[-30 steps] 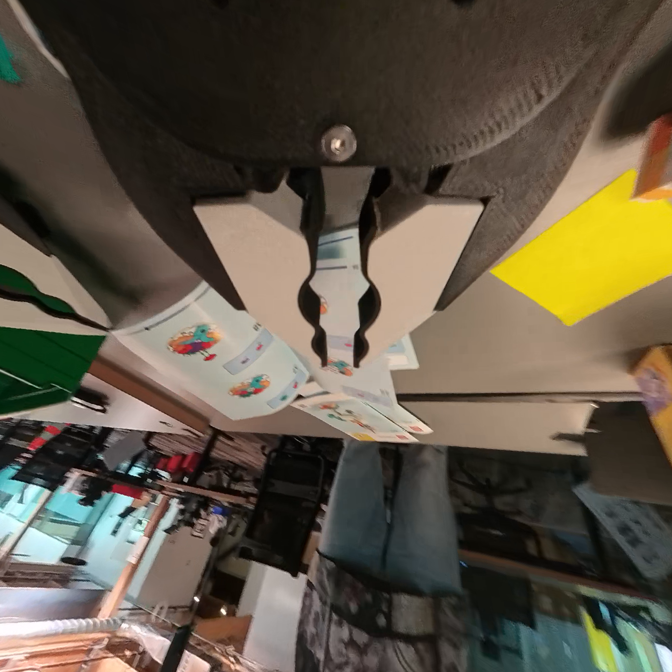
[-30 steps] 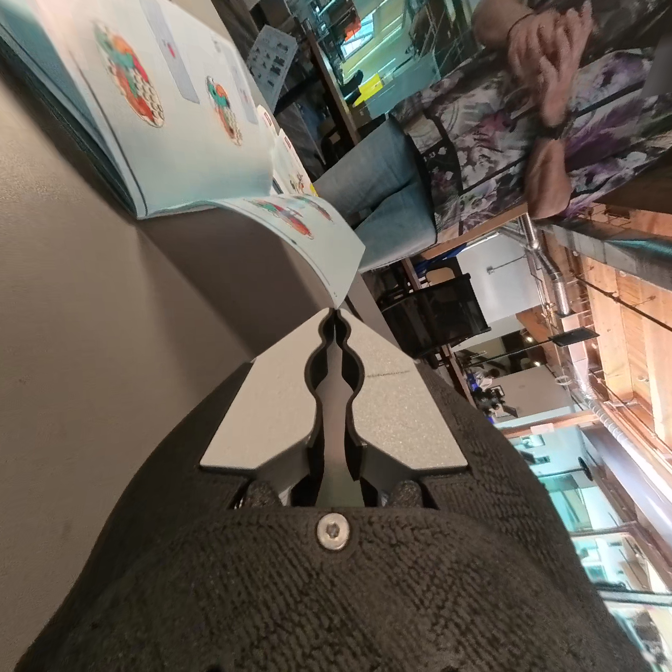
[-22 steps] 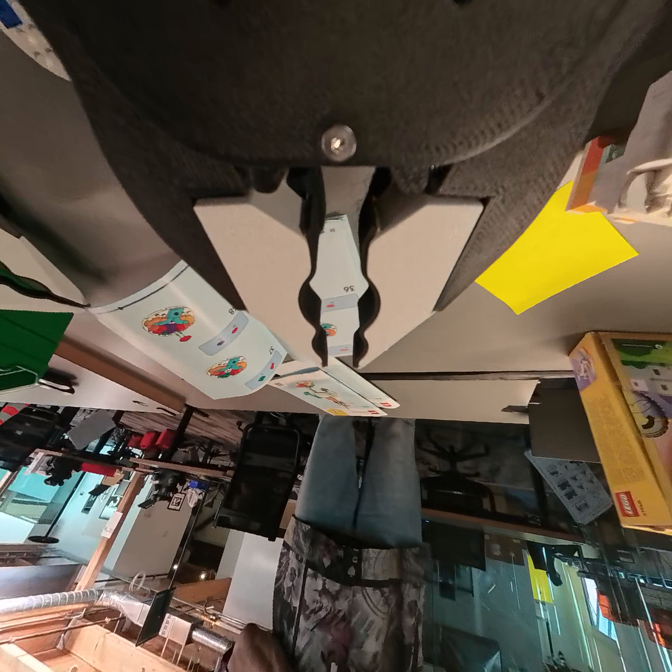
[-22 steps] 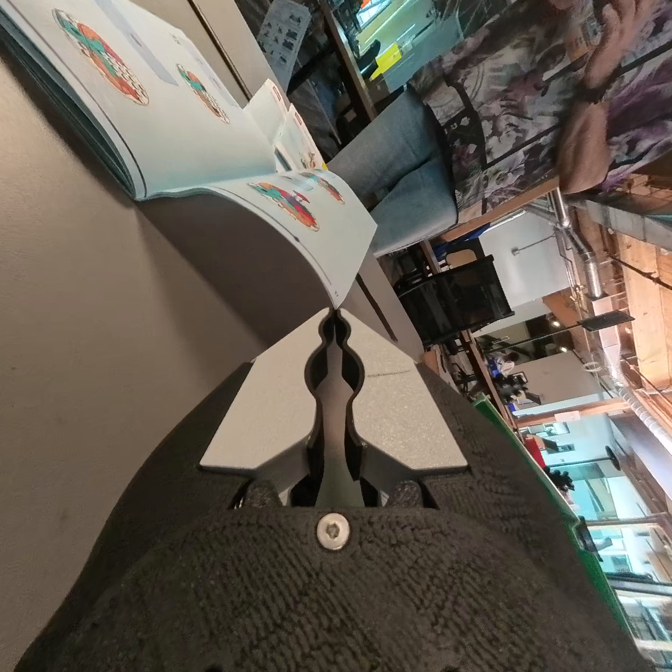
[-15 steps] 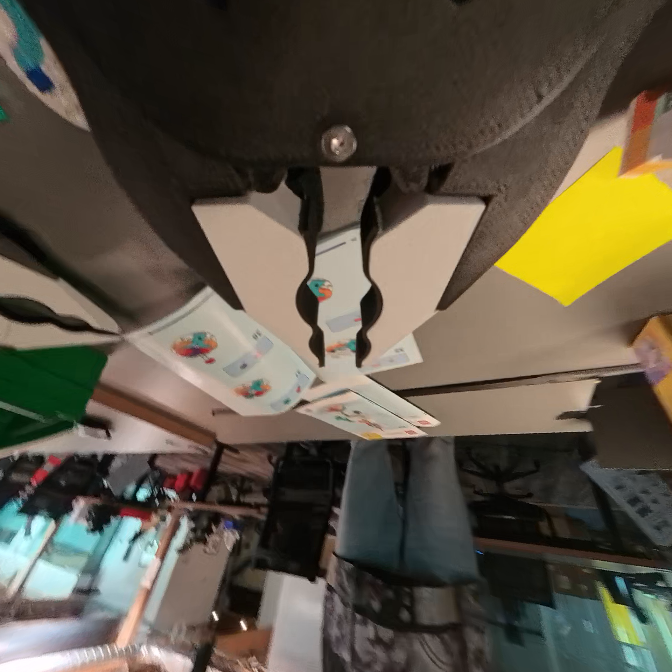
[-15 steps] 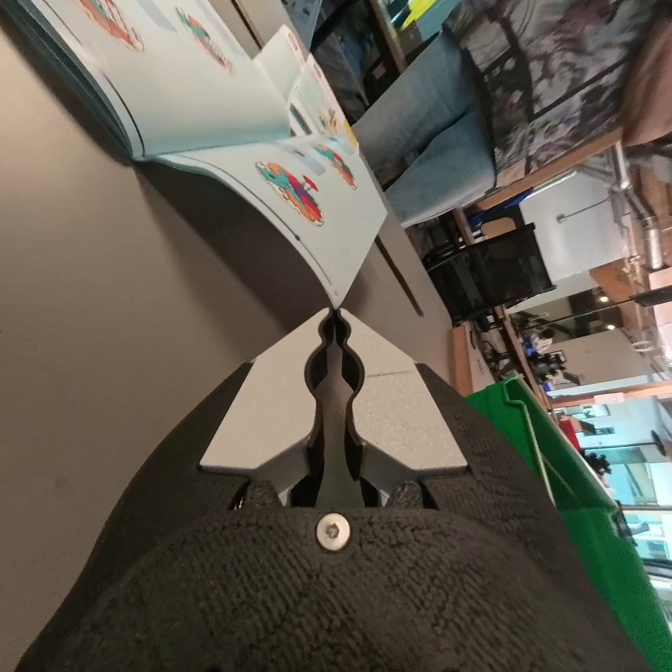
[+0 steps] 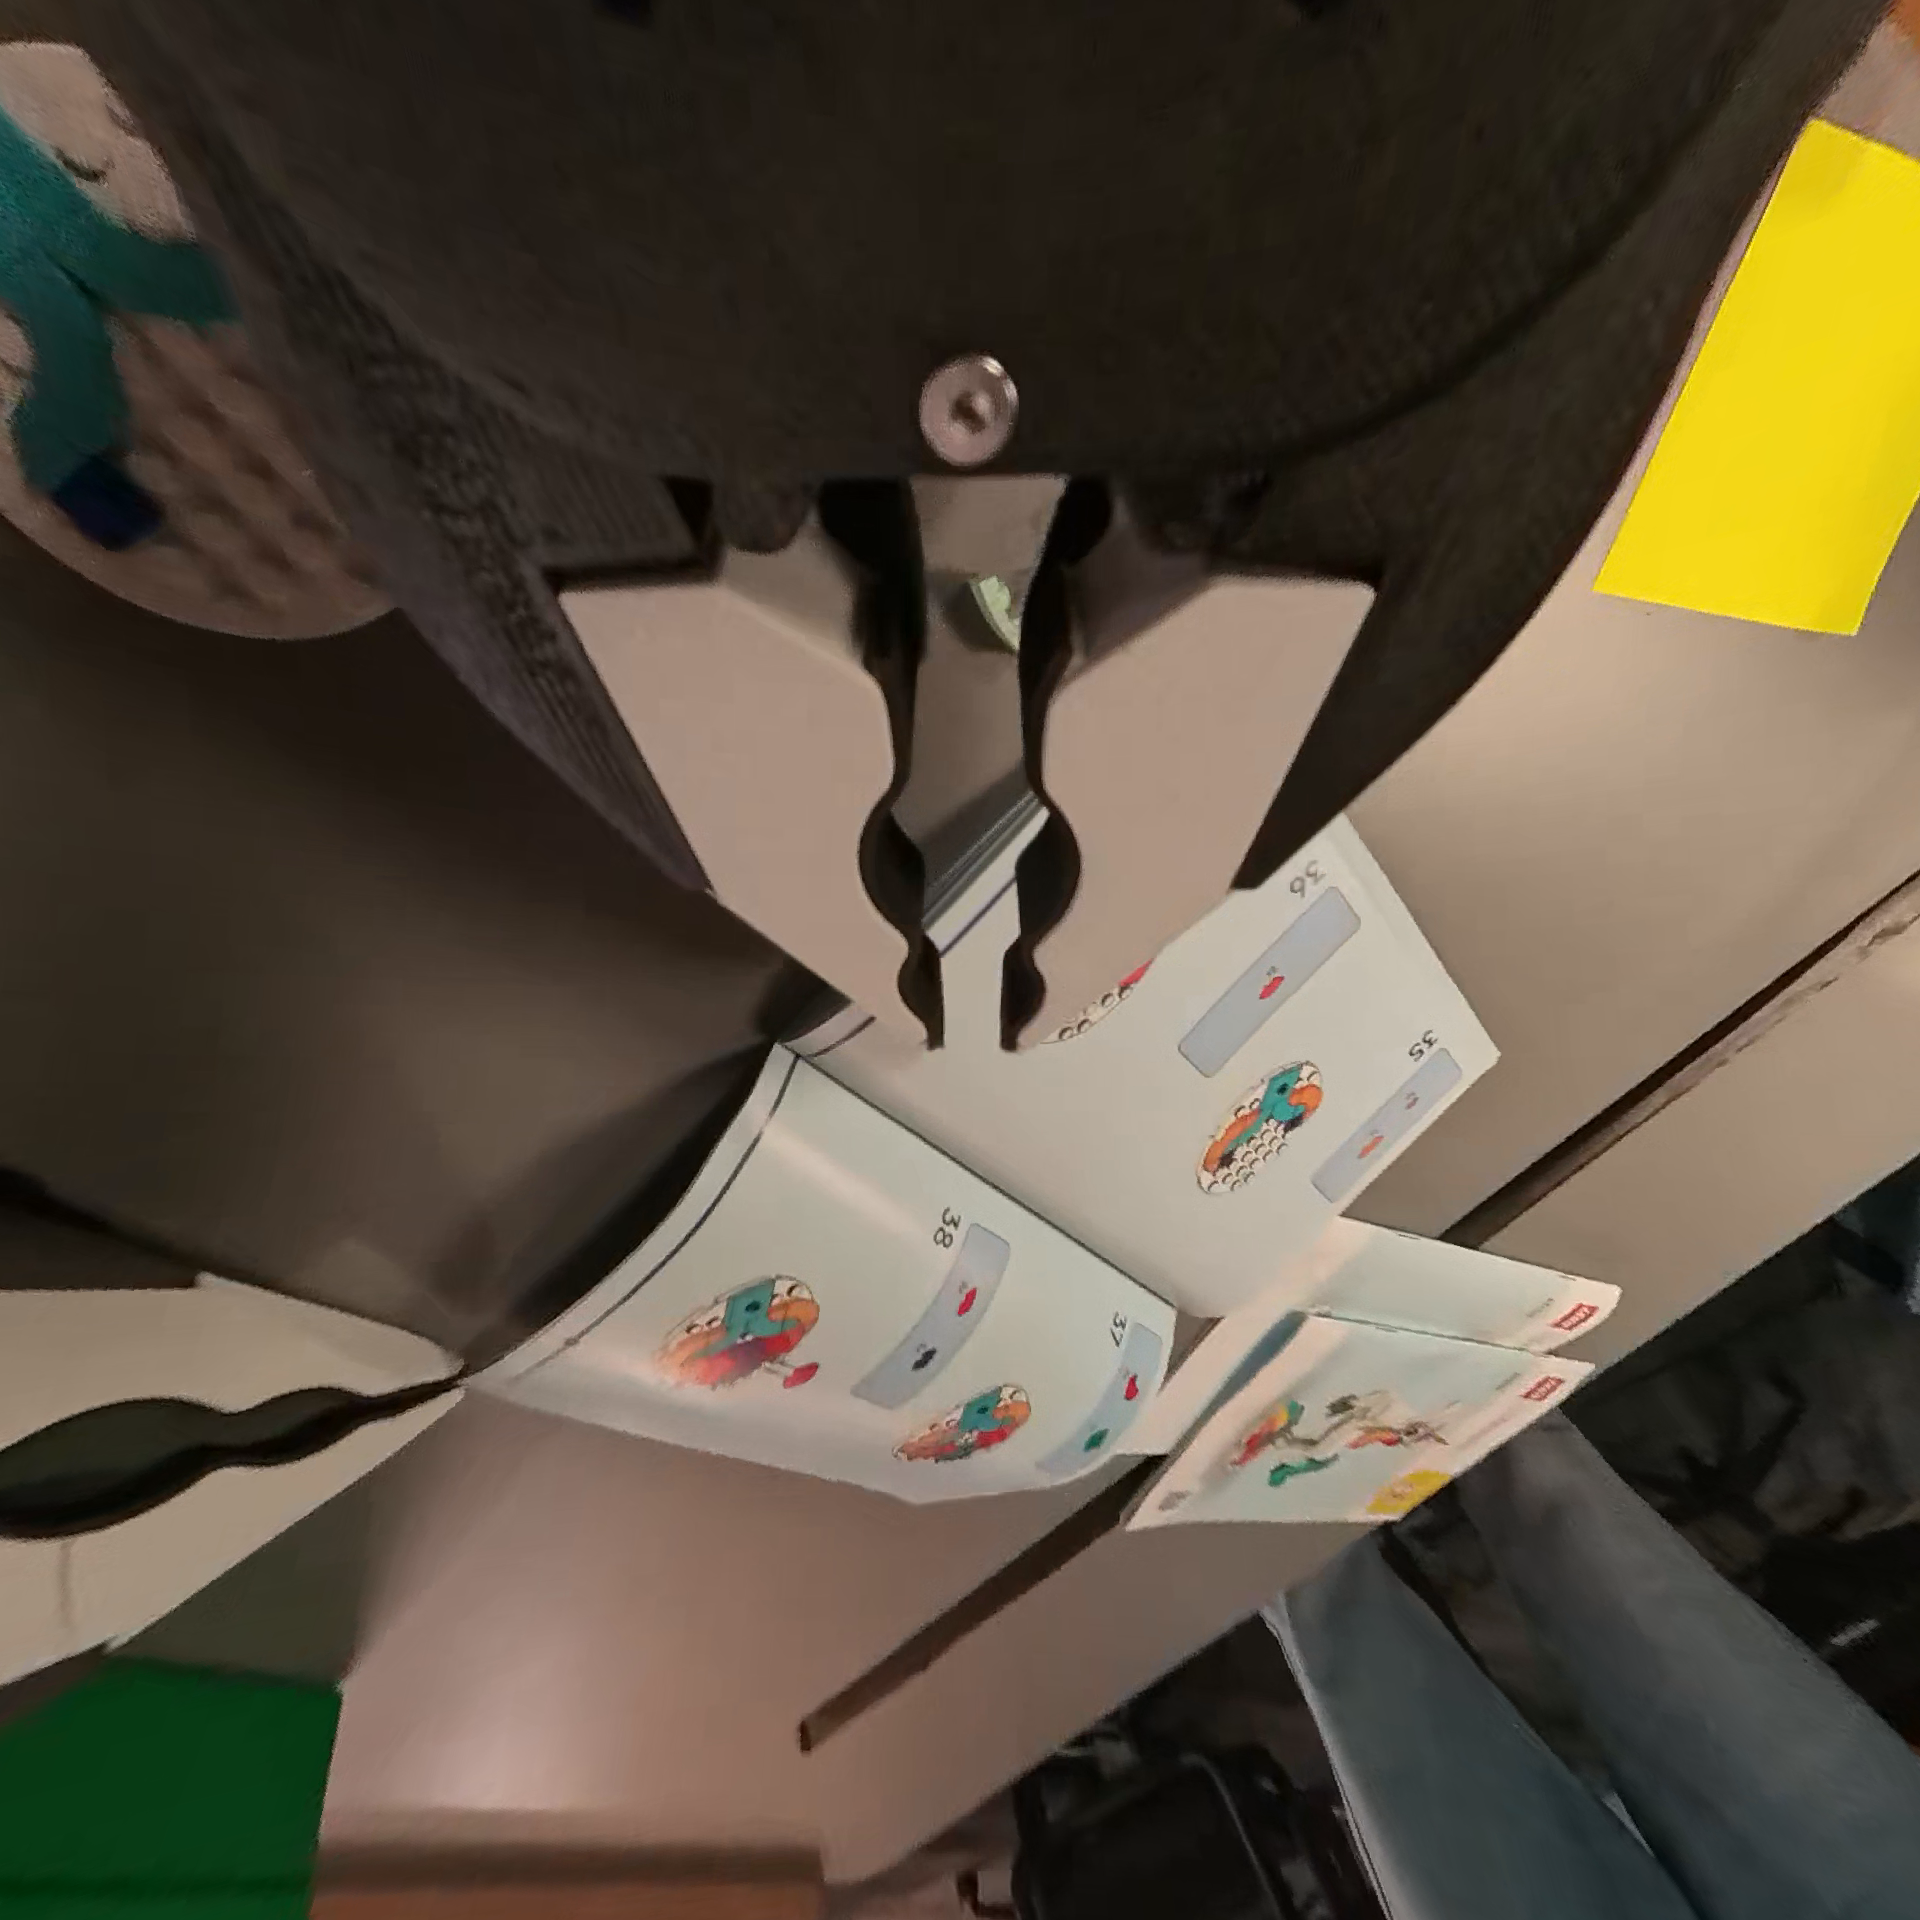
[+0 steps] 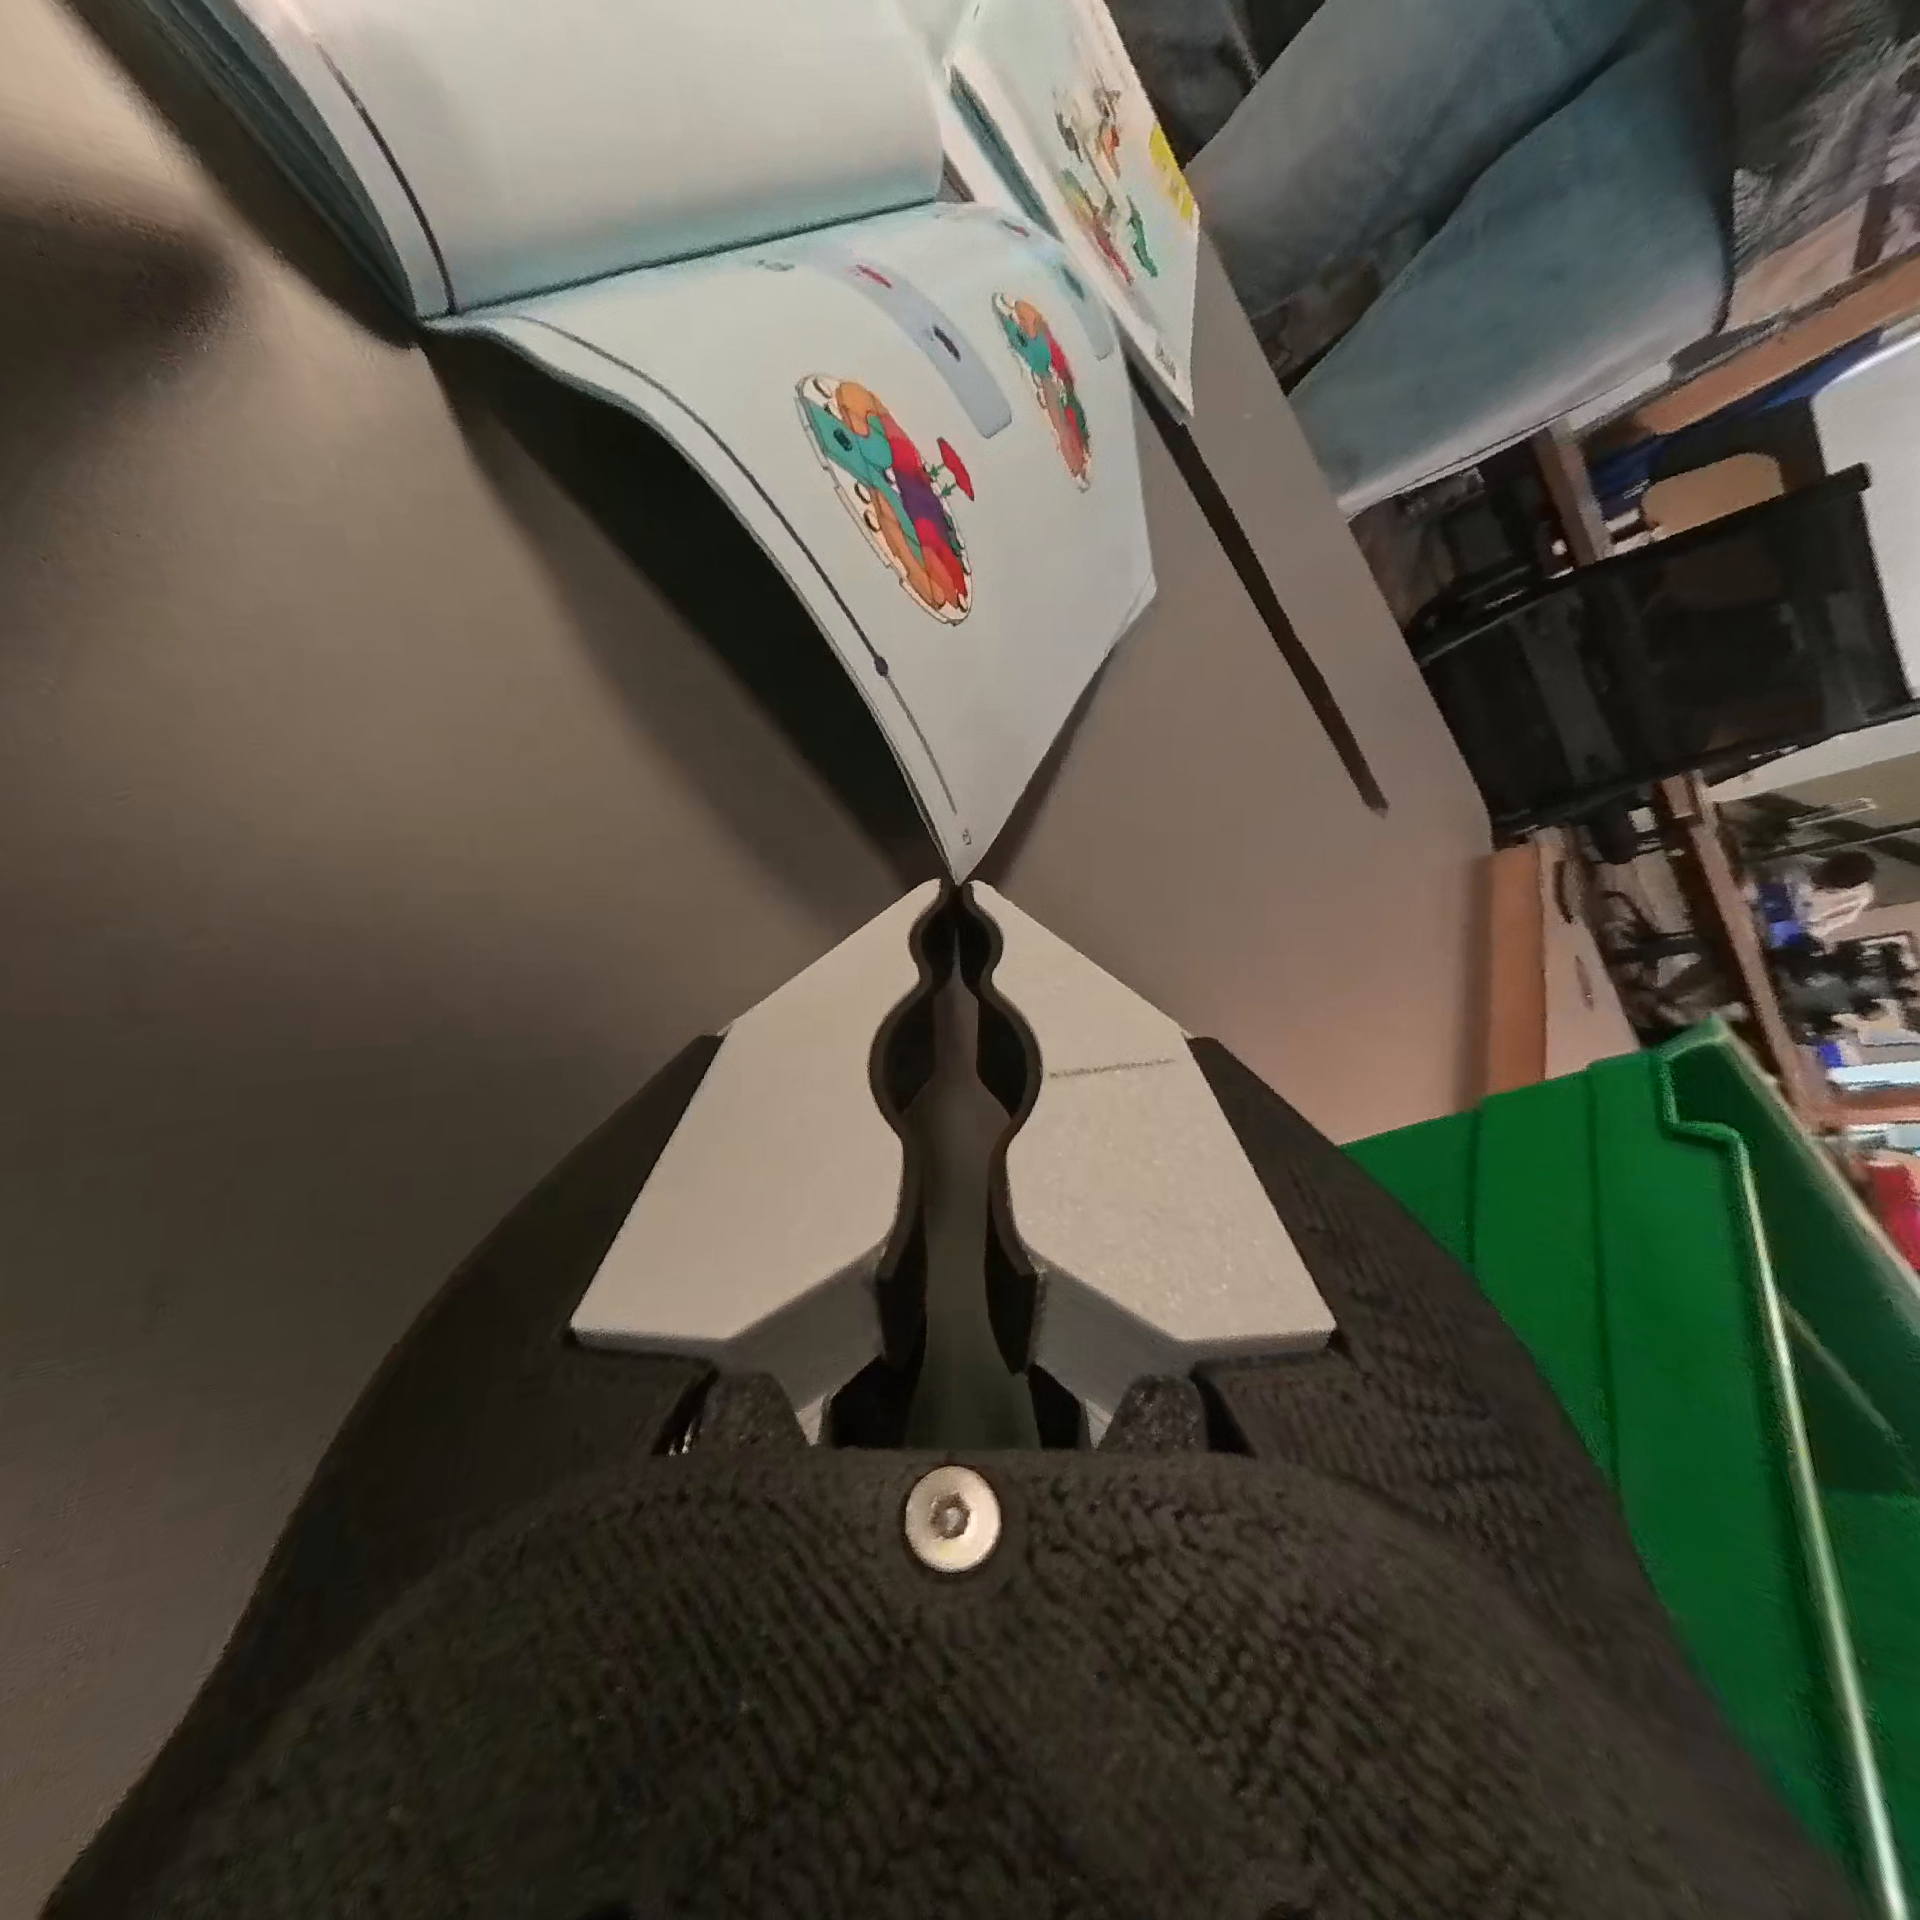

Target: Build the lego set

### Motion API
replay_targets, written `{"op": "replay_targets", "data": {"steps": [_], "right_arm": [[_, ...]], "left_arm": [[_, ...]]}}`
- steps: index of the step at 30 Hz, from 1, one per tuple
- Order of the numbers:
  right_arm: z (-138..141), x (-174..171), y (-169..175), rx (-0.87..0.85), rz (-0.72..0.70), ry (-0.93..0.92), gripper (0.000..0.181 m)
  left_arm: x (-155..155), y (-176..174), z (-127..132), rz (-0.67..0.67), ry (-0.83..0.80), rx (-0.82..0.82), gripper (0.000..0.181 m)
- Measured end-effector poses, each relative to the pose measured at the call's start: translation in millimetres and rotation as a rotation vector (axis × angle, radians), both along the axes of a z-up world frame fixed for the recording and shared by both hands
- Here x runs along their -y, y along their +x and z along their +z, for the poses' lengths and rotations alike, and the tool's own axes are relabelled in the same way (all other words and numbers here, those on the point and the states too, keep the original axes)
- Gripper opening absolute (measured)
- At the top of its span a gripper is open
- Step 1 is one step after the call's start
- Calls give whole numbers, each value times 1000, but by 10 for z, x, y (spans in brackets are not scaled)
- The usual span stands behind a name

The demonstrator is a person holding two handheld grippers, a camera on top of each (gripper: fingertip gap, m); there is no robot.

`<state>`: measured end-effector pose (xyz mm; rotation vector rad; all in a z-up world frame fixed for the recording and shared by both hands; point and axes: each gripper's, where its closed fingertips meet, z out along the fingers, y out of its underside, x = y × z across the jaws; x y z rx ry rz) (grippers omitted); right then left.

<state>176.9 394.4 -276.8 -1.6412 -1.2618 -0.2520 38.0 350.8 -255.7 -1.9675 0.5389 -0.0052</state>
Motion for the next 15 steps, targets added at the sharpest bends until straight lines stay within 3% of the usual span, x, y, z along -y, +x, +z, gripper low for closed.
{"op": "replay_targets", "data": {"steps": [4,7,10,12,15], "right_arm": [[135,-30,163,-107,-120,-41,6],[473,-50,196,-292,-179,19,13],[853,112,-96,-559,-52,30,14],[978,286,-415,-743,81,-82,15],[810,396,-774,-811,145,-308,22]], "left_arm": [[-9,2,-4,0,-6,10,7],[-21,-3,-10,2,-16,25,7],[-32,0,-18,2,-27,40,6],[-32,-2,-22,3,-33,44,7],[-27,-8,0,7,-18,48,7]]}}
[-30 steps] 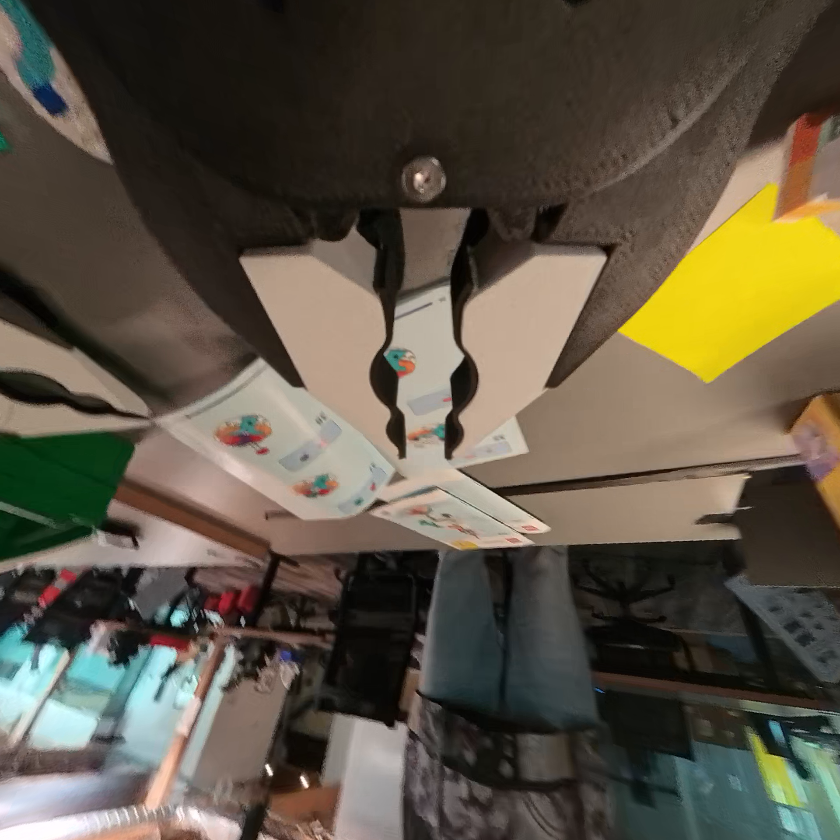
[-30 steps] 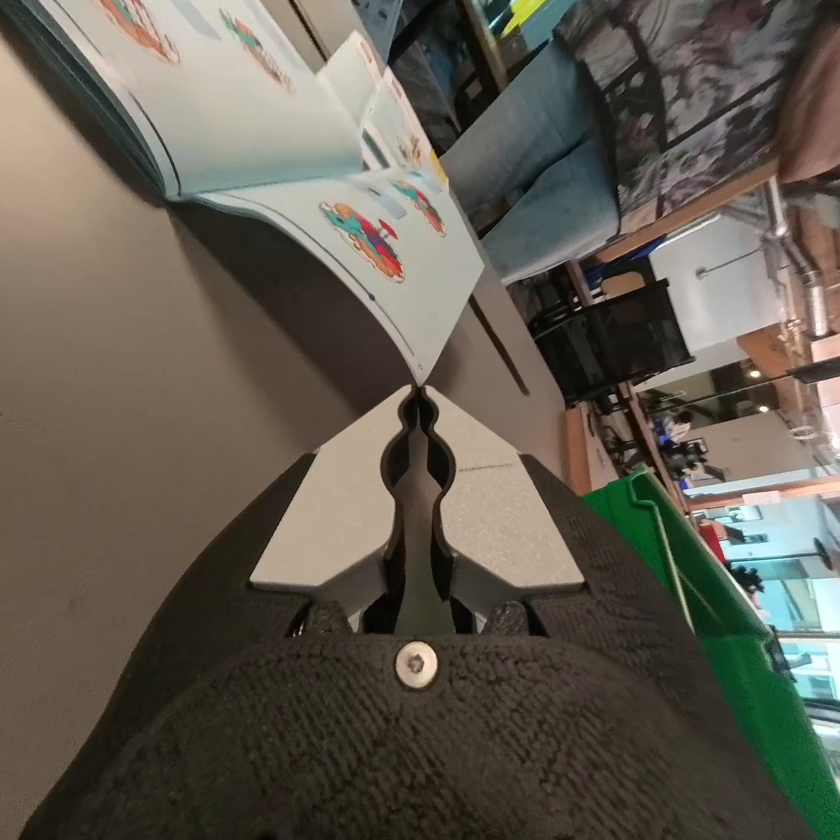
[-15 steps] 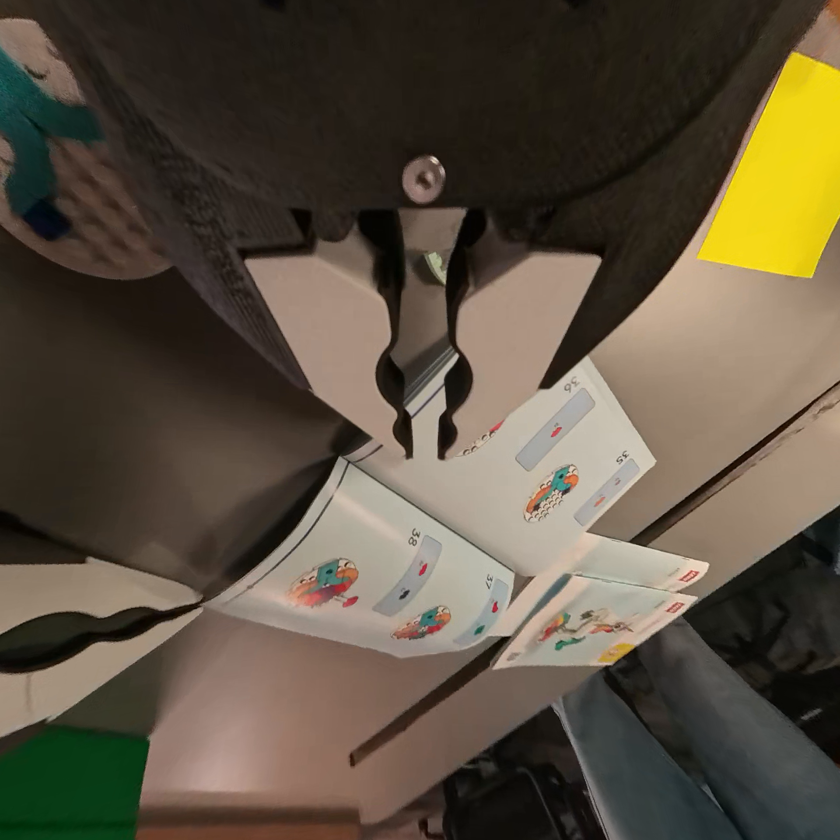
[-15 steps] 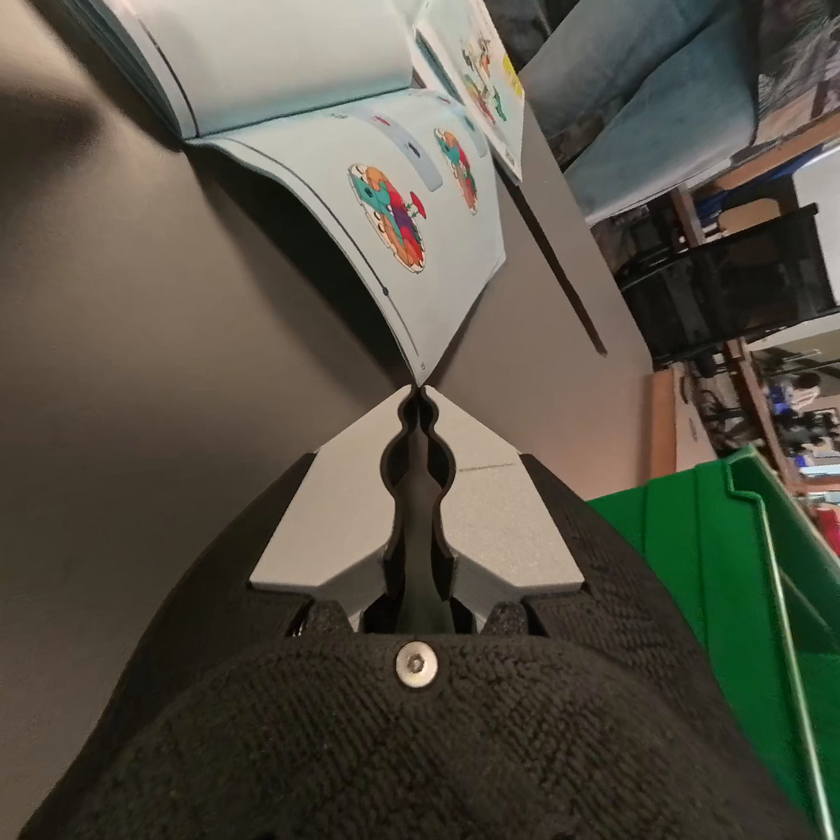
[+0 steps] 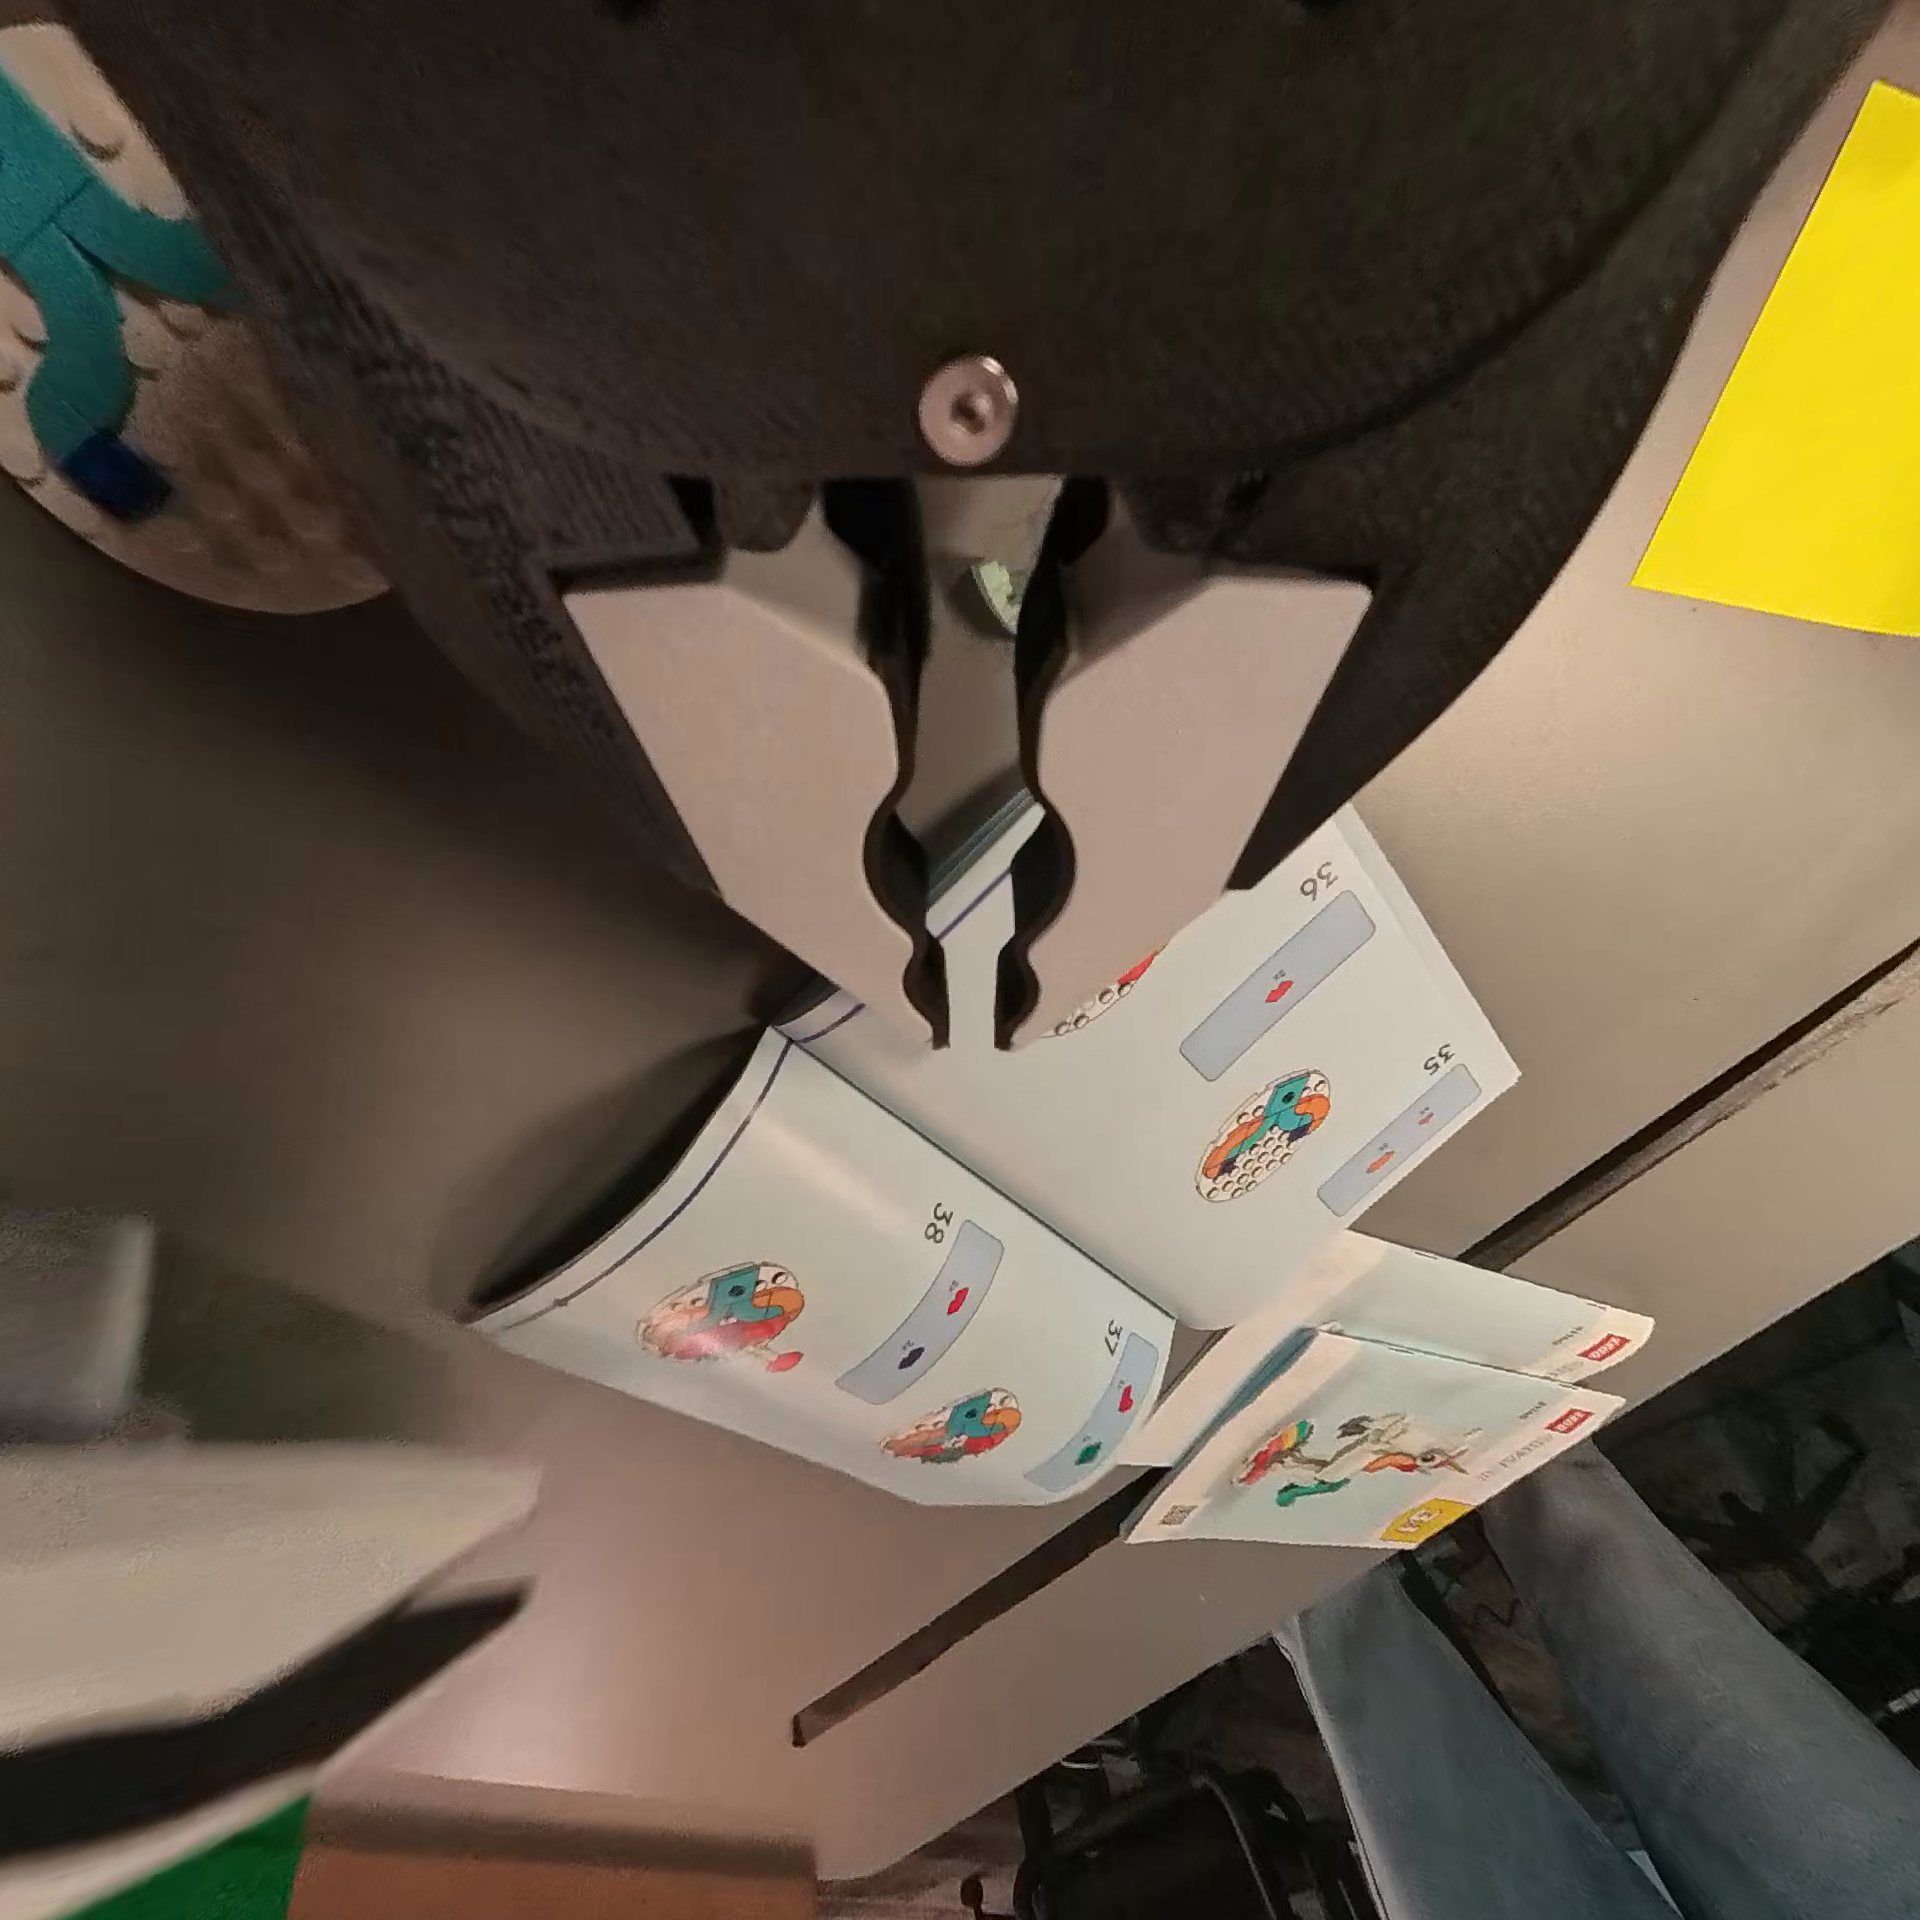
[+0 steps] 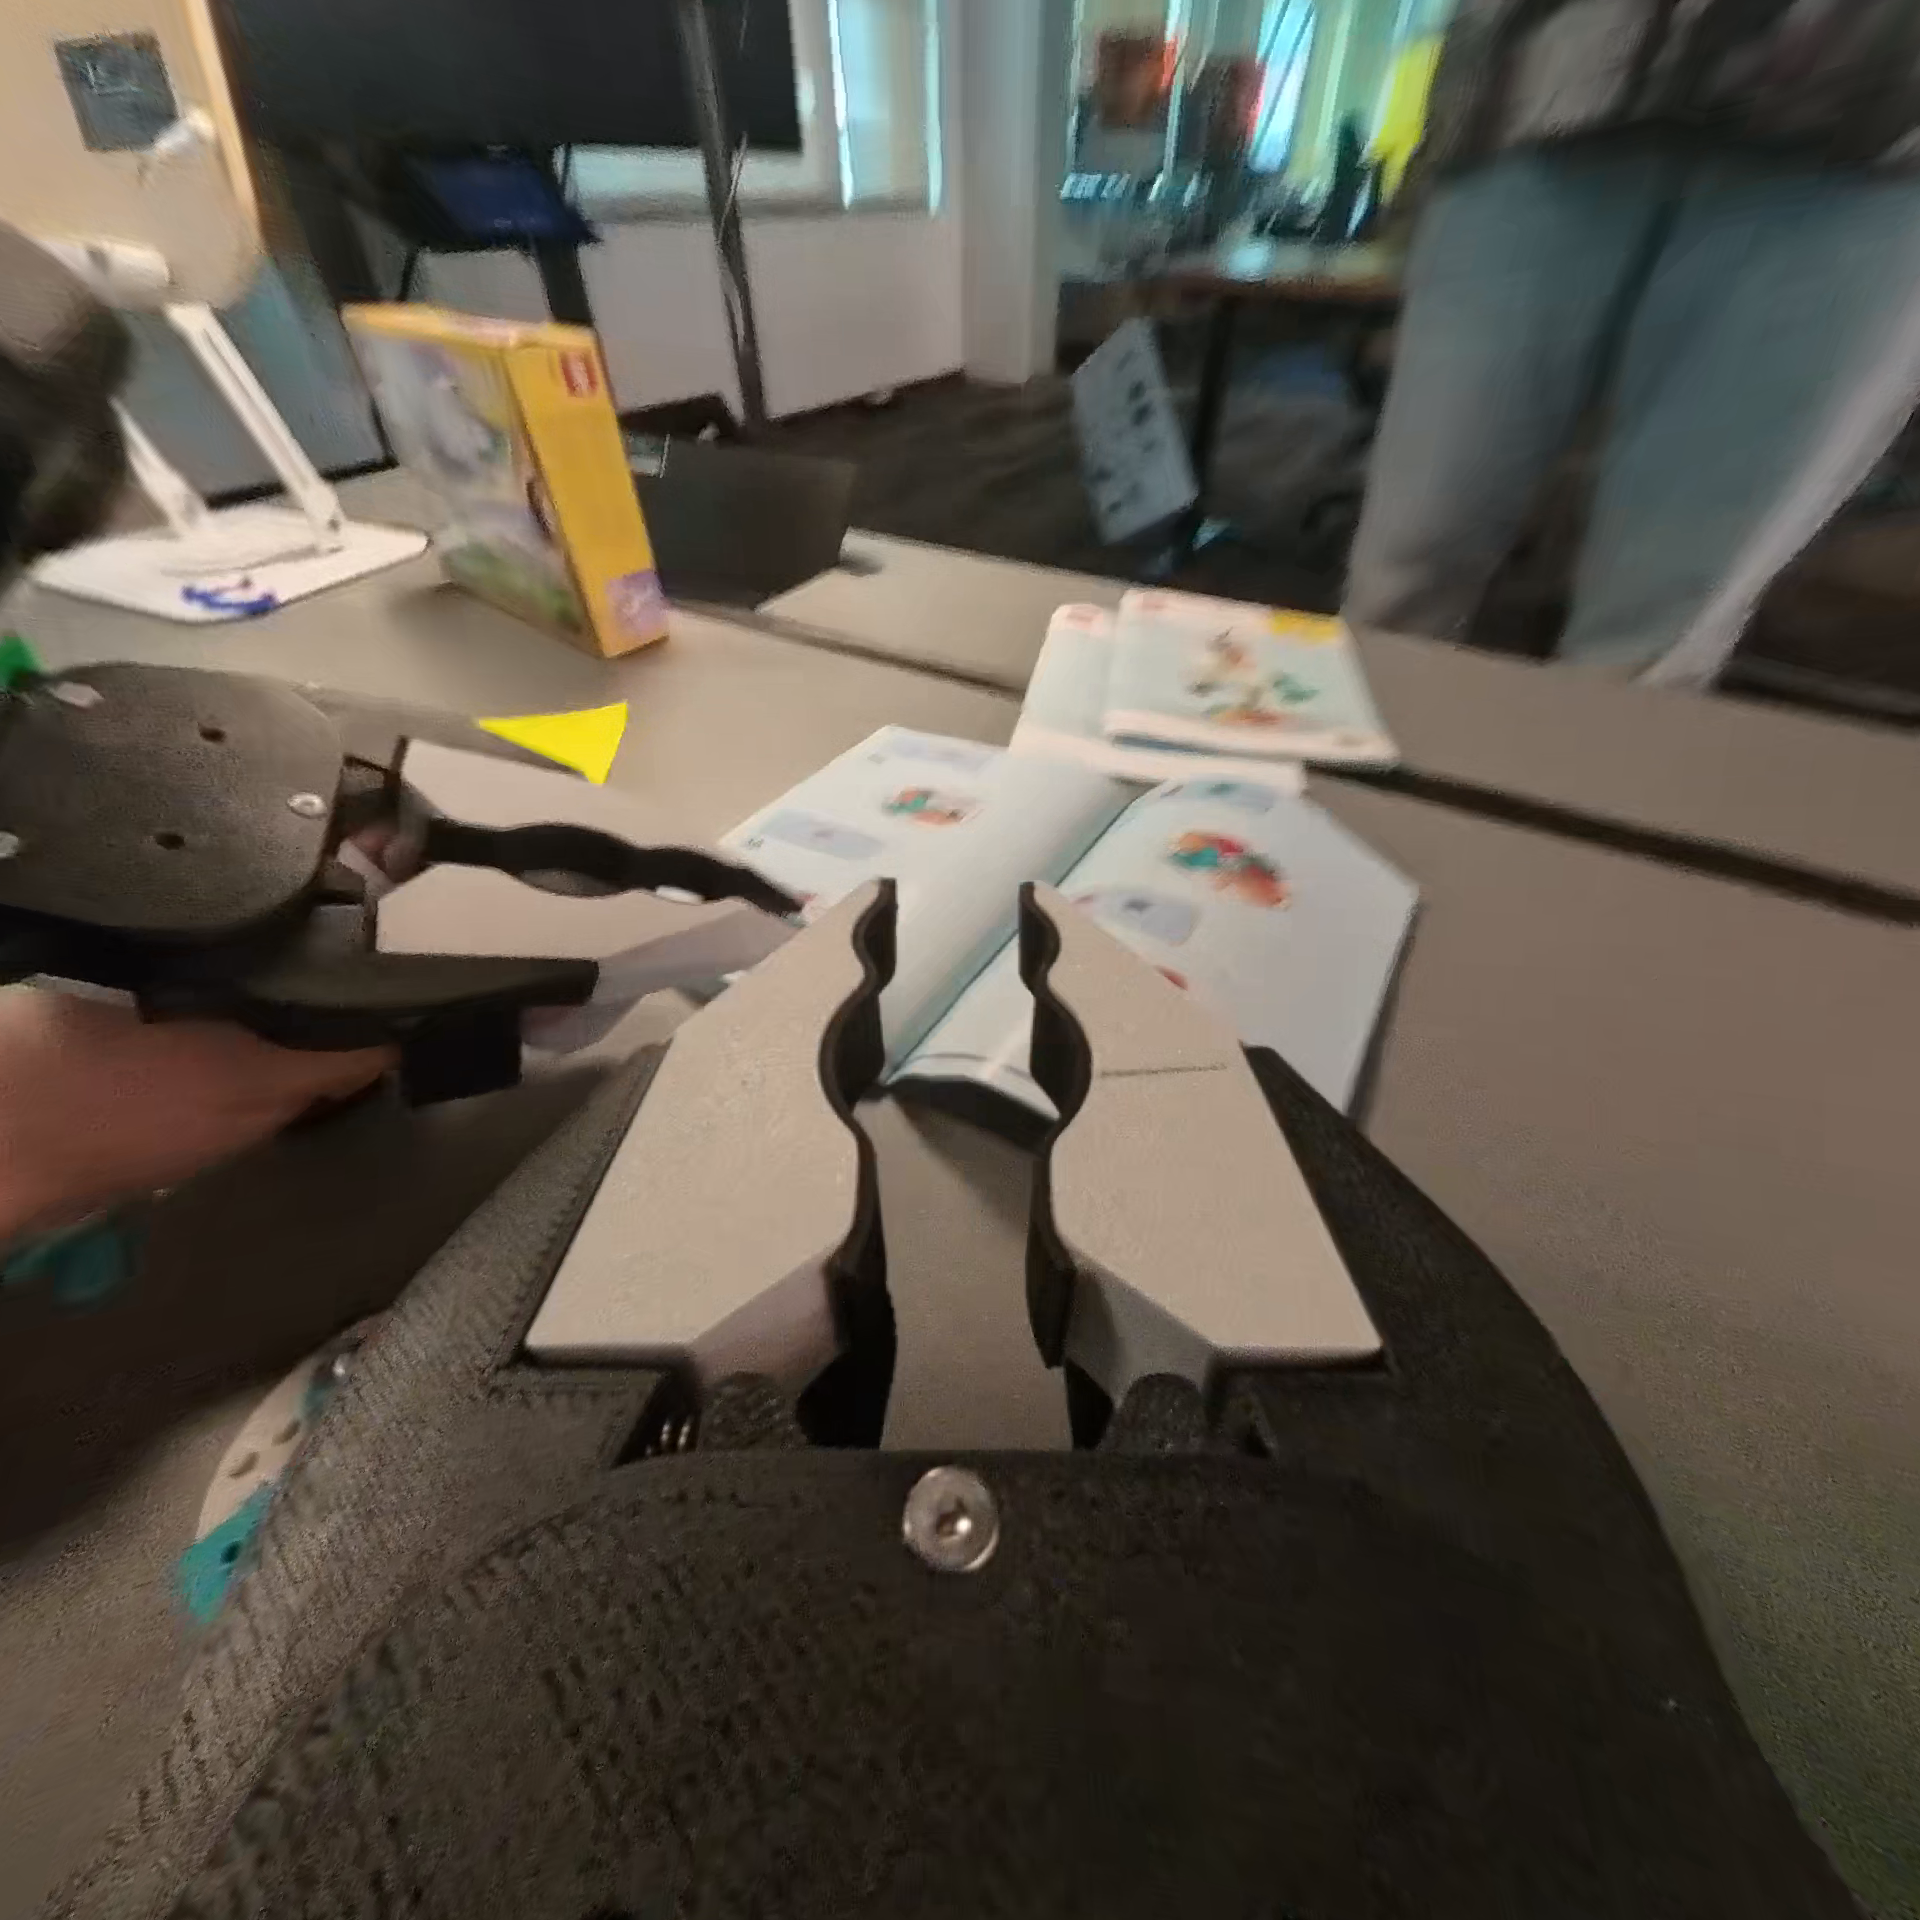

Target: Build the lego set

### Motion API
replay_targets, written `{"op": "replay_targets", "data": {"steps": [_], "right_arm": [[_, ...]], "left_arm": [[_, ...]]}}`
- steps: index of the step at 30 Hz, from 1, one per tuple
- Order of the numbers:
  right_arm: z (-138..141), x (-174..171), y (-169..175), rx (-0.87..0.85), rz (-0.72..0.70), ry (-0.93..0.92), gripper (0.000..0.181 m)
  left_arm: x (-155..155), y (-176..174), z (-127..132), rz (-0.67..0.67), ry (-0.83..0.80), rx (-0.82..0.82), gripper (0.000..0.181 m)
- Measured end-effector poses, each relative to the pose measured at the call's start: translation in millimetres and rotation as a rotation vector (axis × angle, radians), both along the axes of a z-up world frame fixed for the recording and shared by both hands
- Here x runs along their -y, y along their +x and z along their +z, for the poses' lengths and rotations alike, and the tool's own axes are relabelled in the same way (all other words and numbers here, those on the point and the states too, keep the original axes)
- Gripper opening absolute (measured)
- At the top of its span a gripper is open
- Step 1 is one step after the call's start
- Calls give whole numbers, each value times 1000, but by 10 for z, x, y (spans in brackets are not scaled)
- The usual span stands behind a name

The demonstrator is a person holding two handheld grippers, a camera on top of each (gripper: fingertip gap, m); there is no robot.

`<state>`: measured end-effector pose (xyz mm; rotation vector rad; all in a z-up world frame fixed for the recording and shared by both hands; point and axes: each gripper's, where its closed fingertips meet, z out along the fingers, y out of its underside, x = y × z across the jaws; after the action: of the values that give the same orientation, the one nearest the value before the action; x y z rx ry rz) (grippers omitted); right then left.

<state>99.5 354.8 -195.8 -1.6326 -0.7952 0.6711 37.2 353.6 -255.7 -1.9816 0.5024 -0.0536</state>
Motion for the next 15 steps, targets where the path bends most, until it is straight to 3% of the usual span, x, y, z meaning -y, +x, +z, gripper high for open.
{"op": "replay_targets", "data": {"steps": [7,15], "right_arm": [[-582,-92,-233,214,13,-191,28],[-806,-203,-224,365,-62,-240,32]], "left_arm": [[27,-126,214,52,125,68,6],[65,-348,441,126,255,133,6]]}}
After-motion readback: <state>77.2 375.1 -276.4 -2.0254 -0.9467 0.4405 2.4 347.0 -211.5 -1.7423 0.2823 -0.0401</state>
